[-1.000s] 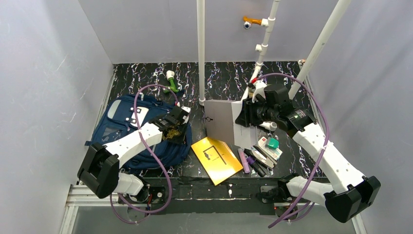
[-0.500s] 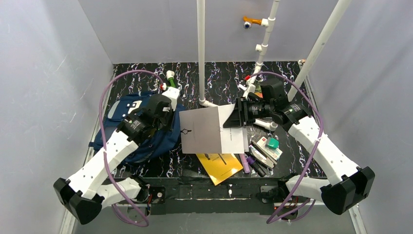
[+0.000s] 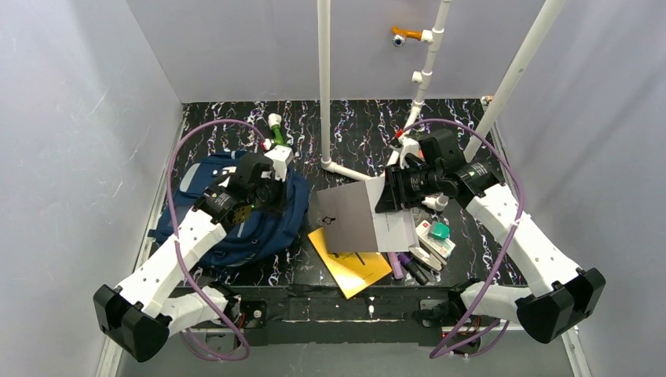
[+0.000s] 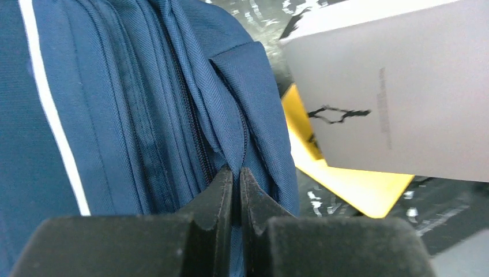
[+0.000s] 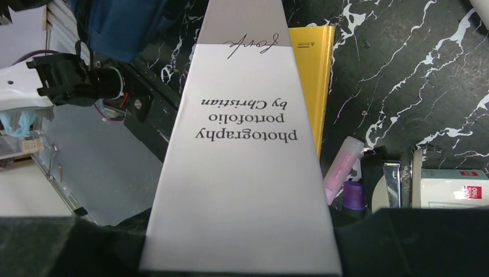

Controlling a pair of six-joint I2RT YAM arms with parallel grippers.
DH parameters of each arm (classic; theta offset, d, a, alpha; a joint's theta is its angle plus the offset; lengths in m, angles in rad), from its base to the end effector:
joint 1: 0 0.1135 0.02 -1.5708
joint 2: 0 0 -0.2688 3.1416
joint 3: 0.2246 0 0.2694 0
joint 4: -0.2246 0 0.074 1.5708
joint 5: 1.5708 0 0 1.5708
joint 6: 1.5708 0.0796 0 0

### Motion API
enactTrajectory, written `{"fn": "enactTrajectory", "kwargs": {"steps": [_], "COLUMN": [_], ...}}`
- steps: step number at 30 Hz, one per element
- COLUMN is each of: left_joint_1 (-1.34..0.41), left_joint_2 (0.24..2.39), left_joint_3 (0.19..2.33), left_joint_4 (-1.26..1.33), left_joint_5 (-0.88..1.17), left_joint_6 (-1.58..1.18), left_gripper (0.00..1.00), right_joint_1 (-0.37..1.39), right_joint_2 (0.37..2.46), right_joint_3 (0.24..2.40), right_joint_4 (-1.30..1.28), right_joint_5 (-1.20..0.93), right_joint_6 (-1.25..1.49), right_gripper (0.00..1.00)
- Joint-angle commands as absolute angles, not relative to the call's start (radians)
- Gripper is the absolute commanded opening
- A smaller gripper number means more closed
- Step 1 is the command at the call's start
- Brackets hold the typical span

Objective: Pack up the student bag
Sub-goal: Place the book in the student bag.

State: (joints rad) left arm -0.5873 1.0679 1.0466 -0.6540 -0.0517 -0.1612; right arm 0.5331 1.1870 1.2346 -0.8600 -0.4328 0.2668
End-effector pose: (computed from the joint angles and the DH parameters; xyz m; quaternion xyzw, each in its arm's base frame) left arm 0.2305 -0.1485 0.3075 0.1796 0.8831 -0.1365 0.4114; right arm 0.2237 0.1708 0.3290 -0.1992 0.8887 0.3245 0.2553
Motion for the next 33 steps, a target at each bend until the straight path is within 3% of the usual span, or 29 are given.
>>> {"fn": "enactTrajectory", "kwargs": {"steps": [1, 6, 10, 14, 22, 26, 30, 33], "left_joint_1": [-0.518, -0.447, -0.433, -0.415, -0.41, -0.411, -0.418, -0.443], "left_joint_2": [1.082, 1.164, 1.173, 1.178, 1.128, 1.137, 1.15, 1.118], "left_joint_3": [1.031, 1.019, 0.982, 0.965, 0.995, 0.963, 0.906, 0.869], "left_joint_4": [-0.466, -0.459, -0.423, -0.429, -0.507, -0.494, -0.456, -0.464], "left_joint_5": [0.292, 0.441, 0.49, 0.488, 0.401, 0.428, 0.411, 0.371], "left_joint_6": [-0.285, -0.335, -0.345, -0.324, -0.19, -0.198, -0.233, -0.207], "left_gripper": [0.02, 0.0, 0.0, 0.0, 0.0, 0.13, 0.38, 0.43], "right_joint_1": [0.535, 0.54, 0.543, 0.59, 0.595, 0.595, 0.595, 0.595], "right_joint_2": [1.169, 1.176, 1.169, 1.183, 1.182, 1.187, 1.188, 1.193], "right_joint_3": [1.295, 1.341, 1.326, 1.362, 1.38, 1.404, 1.412, 1.405], "right_joint_4": [-0.906, -0.992, -0.957, -1.014, -0.989, -0.957, -0.933, -0.936], "right_joint_5": [-0.46, -0.277, -0.374, -0.174, -0.314, -0.402, -0.421, -0.416], "right_joint_6": [0.196, 0.135, 0.131, 0.103, 0.099, 0.112, 0.121, 0.119], "right_gripper": [0.01, 0.01, 0.01, 0.01, 0.01, 0.01, 0.01, 0.01]}}
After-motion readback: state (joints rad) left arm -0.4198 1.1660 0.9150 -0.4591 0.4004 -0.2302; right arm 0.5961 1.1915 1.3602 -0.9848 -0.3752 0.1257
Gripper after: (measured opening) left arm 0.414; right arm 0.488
